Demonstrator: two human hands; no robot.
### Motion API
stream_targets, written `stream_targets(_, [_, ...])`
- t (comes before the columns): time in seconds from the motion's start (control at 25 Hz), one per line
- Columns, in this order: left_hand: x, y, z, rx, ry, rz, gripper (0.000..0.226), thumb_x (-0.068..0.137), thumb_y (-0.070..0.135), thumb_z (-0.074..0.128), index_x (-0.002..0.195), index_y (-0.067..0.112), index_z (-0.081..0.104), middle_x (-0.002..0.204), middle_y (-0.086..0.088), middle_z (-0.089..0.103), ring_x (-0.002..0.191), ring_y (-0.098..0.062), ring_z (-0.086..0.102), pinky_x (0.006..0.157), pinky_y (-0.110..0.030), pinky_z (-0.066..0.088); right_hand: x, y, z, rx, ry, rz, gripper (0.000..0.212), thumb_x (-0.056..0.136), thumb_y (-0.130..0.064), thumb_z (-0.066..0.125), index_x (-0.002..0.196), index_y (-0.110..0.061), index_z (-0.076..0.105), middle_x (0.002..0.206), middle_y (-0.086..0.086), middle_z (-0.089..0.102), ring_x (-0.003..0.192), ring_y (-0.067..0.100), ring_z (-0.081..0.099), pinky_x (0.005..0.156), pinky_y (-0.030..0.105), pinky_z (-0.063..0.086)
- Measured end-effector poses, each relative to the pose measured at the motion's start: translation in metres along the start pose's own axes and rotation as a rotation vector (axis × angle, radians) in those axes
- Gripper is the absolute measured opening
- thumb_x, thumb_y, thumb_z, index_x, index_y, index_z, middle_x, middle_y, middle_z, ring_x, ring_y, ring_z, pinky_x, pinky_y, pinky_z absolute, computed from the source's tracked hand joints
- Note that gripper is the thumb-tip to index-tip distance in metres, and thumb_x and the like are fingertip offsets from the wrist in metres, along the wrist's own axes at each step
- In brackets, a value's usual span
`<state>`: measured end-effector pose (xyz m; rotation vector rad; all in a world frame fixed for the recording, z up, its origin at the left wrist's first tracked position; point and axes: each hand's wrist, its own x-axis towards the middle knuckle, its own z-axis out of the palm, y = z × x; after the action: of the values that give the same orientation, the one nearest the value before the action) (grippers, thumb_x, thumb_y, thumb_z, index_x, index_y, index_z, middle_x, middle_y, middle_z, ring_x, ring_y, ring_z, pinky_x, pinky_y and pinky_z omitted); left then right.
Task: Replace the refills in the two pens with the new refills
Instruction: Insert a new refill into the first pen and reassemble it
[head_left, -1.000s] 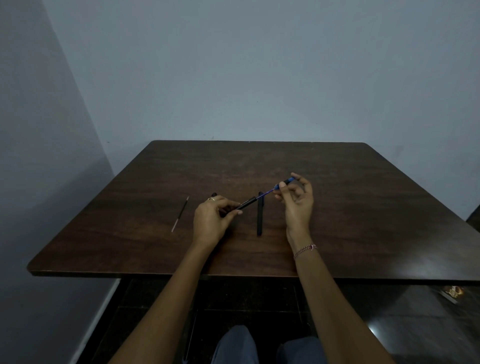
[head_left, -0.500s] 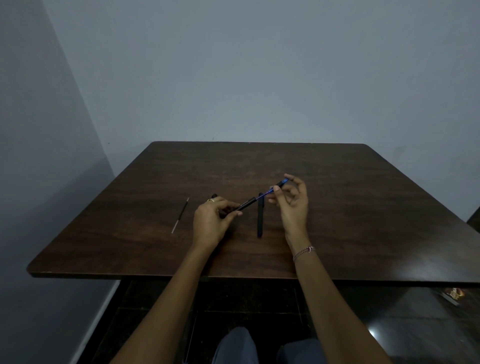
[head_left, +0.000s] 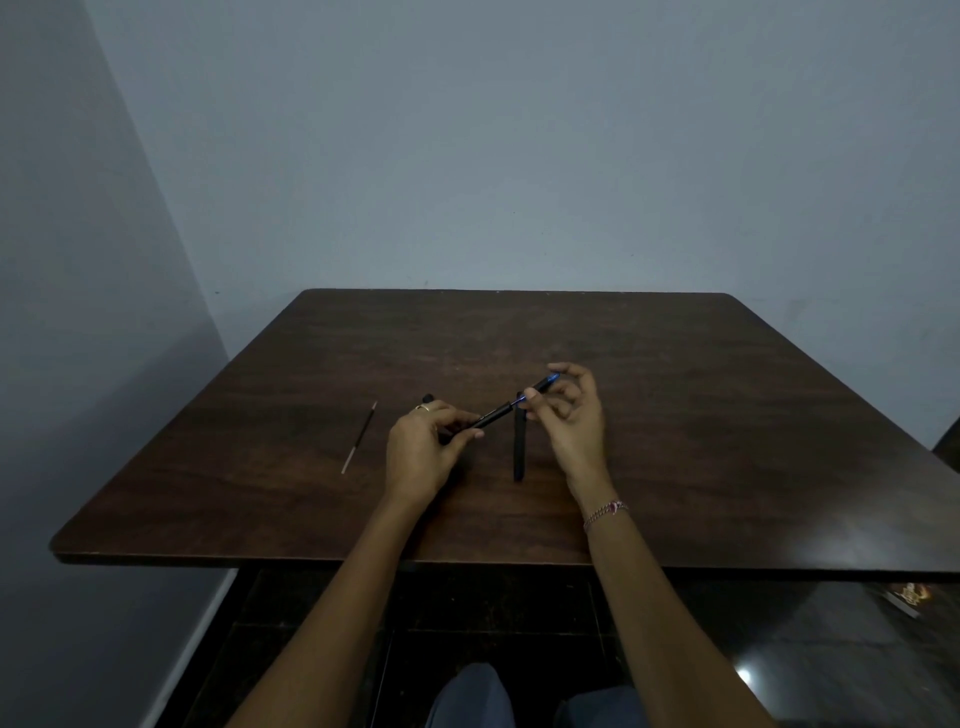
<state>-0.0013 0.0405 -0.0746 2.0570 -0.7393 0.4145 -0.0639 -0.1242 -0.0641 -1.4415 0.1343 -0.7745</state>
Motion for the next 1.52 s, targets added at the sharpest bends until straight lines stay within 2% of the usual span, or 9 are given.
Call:
stream_targets(0.2, [-0.0004,-0.0011,0.0001,-0.025,0.013,-0.001,0.02,0.072,0.023,0.08,0.091,0.026,0.075,0.076,0.025,0.059,0.074,0.001,0.06,0.067,-0.012,0.048,-0.0018,-0.0002,0.0019,-0.048,-0.108,-0.009,0.022,0.087,-0.007,0.064,0.096,-0.027,0.062,0.096,0.002,0.068,0.086,0.007,0.068,0.067,0.017,0.054])
stream_targets(0.32, [0.0,-0.0007,0.0003,-0.019,0.017,-0.005,0.02,0.071,0.023,0.08,0.091,0.026,0.075,0.076,0.025,0.059,0.075,0.002,0.06,0.067,-0.012,0.047,0.0001,0.0006,0.0011,-0.048,-0.106,0.007,0.023,0.09,-0.007,0.058,0.099,-0.028,0.061,0.105,0.011,0.067,0.092,0.009,0.067,0.067,0.015,0.053])
stream_targets(0.52, [-0.0005,0.0001,-0.001,-0.006,0.012,-0.001,0.02,0.072,0.023,0.079,0.092,0.026,0.075,0.076,0.027,0.058,0.077,0.005,0.058,0.067,-0.01,0.046,0.0005,0.0032,0.0011,-0.009,-0.099,0.0,0.031,0.09,-0.006,0.059,0.109,-0.029,0.054,0.101,0.015,0.069,0.092,0.017,0.068,0.069,0.019,0.054])
stream_targets(0.68, [-0.0005,0.0014,-0.0014,-0.017,0.018,0.011,0.017,0.074,0.022,0.077,0.092,0.025,0.075,0.076,0.028,0.058,0.078,0.005,0.058,0.067,-0.011,0.045,0.0018,0.0046,0.0005,-0.001,-0.091,0.0,0.03,0.088,-0.006,0.062,0.108,-0.027,0.054,0.098,0.016,0.069,0.09,0.018,0.068,0.072,0.02,0.054])
stream_targets(0.88, [-0.0004,0.0008,-0.0009,-0.03,-0.006,0.03,0.015,0.077,0.021,0.075,0.091,0.024,0.075,0.078,0.025,0.059,0.079,0.005,0.058,0.067,-0.007,0.043,0.0018,0.0019,-0.0014,0.002,-0.065,0.029,0.019,0.086,-0.007,0.065,0.097,-0.022,0.061,0.085,0.002,0.068,0.075,0.005,0.067,0.069,0.017,0.053])
stream_targets(1.08, [0.0001,0.0004,-0.0008,-0.151,-0.083,0.0,0.015,0.077,0.017,0.075,0.09,0.024,0.074,0.083,0.017,0.065,0.083,0.002,0.06,0.068,-0.008,0.044,0.0011,-0.0013,-0.0019,0.101,-0.058,0.073,0.019,0.085,-0.005,0.065,0.099,-0.019,0.066,0.083,0.001,0.068,0.067,0.003,0.064,0.064,0.015,0.052])
stream_targets(1.24, [0.0009,0.0,-0.0034,-0.364,-0.221,-0.194,0.019,0.076,0.016,0.076,0.081,0.034,0.071,0.08,0.01,0.07,0.078,0.002,0.062,0.068,-0.011,0.046,0.0002,0.0007,-0.0014,0.049,-0.113,0.137,0.012,0.09,-0.013,0.06,0.094,-0.02,0.069,0.087,-0.002,0.067,0.071,-0.001,0.061,0.067,0.014,0.049])
stream_targets(1.4, [0.0006,-0.0004,-0.0049,-0.436,-0.277,-0.254,0.016,0.074,0.018,0.078,0.08,0.032,0.073,0.082,0.001,0.073,0.079,-0.008,0.066,0.068,-0.011,0.049,0.0001,-0.0005,0.0002,0.001,-0.097,0.143,0.005,0.088,-0.018,0.064,0.088,-0.018,0.069,0.08,-0.005,0.068,0.071,-0.003,0.061,0.067,0.012,0.048])
stream_targets(1.52, [0.0004,0.0003,-0.0054,-0.438,-0.314,-0.267,0.012,0.074,0.02,0.078,0.082,0.028,0.074,0.082,-0.009,0.073,0.079,-0.017,0.067,0.072,-0.021,0.051,-0.0001,-0.0011,-0.0007,-0.037,-0.091,0.129,0.002,0.085,-0.019,0.067,0.084,-0.017,0.068,0.077,-0.006,0.068,0.069,-0.005,0.062,0.066,0.01,0.048])
